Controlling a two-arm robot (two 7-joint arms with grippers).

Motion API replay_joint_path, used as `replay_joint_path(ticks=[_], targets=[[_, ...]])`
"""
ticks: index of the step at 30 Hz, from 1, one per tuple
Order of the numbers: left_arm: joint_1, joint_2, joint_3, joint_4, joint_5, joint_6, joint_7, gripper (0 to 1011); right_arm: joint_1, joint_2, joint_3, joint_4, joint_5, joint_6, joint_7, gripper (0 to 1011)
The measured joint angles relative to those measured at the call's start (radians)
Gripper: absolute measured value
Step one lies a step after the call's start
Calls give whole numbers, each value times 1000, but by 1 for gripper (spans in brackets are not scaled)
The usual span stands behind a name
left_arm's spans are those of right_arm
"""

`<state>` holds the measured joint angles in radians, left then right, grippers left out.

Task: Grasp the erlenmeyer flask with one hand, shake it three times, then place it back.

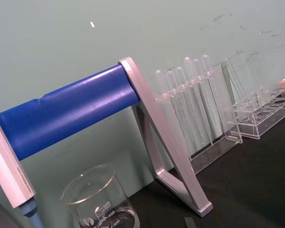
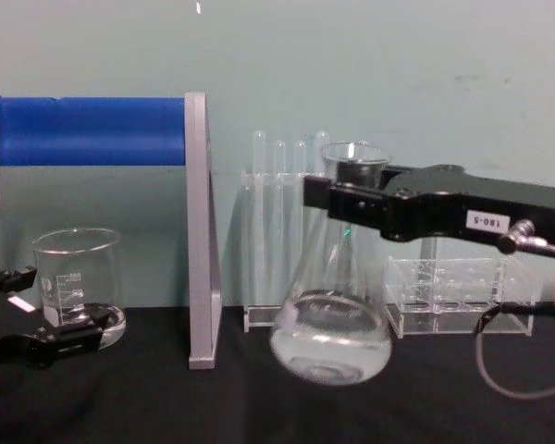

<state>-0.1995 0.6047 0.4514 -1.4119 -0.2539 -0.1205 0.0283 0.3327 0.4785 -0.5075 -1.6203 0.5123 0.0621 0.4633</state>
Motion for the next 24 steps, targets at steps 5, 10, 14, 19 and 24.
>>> replay_joint_path(ticks=[5,10,14,19,24], targets=[[0,0,0,0,0,0,0,1001,6,-47,30,46,-59,10,-123,449],[0,0,0,0,0,0,0,1001,12,-86,56,81,-110,24,-231,449],[0,0,0,0,0,0,0,1001,16,-119,79,106,-150,34,-314,449],[0,0,0,0,0,0,0,1001,16,-149,100,122,-180,43,-369,449],[0,0,0,0,0,0,0,1001,12,-157,111,119,-184,51,-355,449]])
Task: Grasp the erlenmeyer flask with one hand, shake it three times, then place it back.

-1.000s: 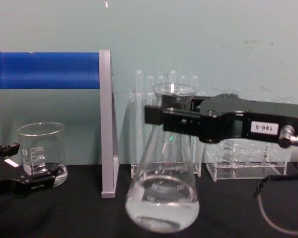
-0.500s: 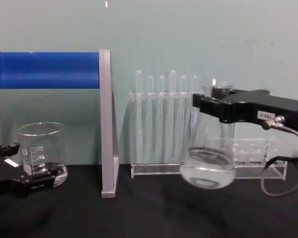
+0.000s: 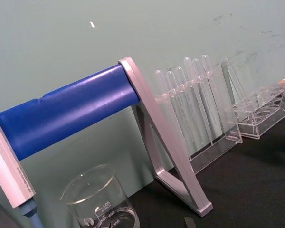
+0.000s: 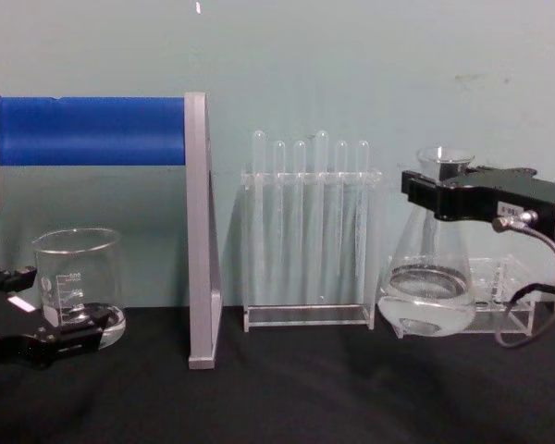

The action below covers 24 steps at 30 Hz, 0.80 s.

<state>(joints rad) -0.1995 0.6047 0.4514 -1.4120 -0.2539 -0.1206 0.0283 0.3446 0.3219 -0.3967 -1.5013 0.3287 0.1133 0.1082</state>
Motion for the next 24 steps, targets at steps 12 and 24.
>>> replay_joint_path(ticks=[12,24], targets=[[0,0,0,0,0,0,0,1001,-38,42,-4,-94,77,24,222,449],[0,0,0,0,0,0,0,1001,-46,123,-53,-153,160,-2,414,449]])
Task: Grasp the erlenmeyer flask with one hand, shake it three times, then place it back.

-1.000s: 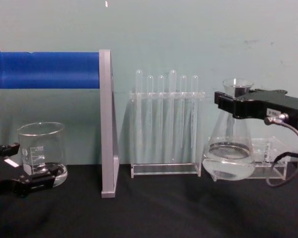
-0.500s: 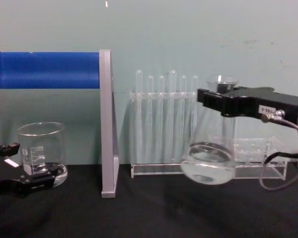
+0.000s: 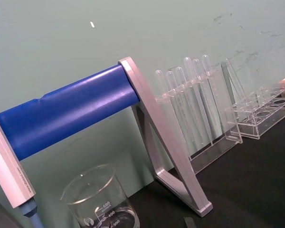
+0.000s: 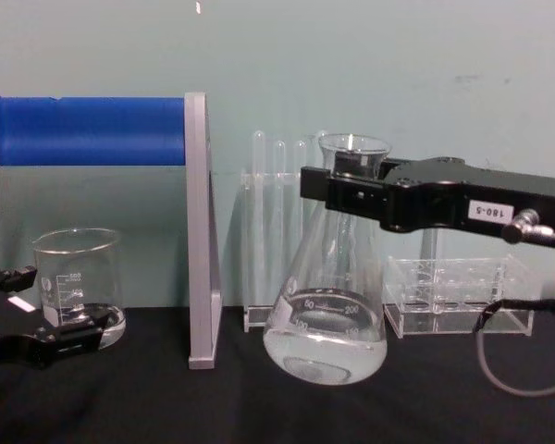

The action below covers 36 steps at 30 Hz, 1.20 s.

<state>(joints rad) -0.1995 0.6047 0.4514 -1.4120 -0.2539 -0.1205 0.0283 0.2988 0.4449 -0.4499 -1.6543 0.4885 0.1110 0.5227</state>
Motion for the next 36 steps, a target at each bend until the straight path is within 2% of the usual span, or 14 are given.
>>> replay_joint_path(ticks=[9,17,28,36], targets=[[0,0,0,0,0,0,0,1001,15,16,-25,20,16,-27,19,449],[0,0,0,0,0,0,0,1001,35,21,-52,66,23,-59,45,449],[0,0,0,0,0,0,0,1001,49,5,-81,136,14,-92,53,449],[0,0,0,0,0,0,0,1001,46,-10,-89,183,-13,-139,54,449]])
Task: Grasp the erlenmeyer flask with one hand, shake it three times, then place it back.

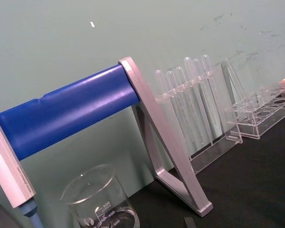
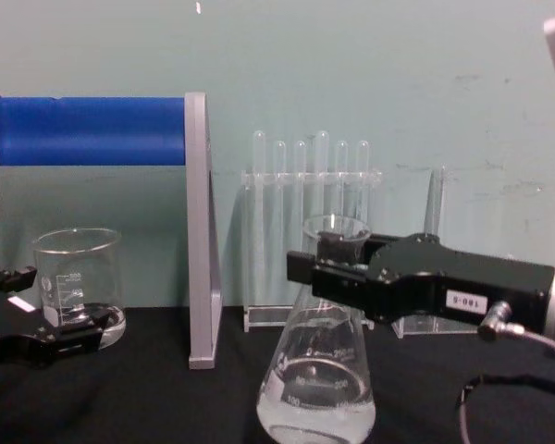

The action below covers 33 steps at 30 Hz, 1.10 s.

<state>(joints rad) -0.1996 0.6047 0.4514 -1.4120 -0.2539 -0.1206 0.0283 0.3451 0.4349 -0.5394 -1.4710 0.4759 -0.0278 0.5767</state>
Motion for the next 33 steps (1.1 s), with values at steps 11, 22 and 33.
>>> replay_joint_path(ticks=[11,22,33], targets=[[0,0,0,0,0,0,0,1001,-16,-21,-3,44,-32,-33,-1,449],[0,0,0,0,0,0,0,1001,-27,-35,0,67,-51,-32,-8,449],[0,0,0,0,0,0,0,1001,-35,-42,5,75,-62,-26,-11,449]])
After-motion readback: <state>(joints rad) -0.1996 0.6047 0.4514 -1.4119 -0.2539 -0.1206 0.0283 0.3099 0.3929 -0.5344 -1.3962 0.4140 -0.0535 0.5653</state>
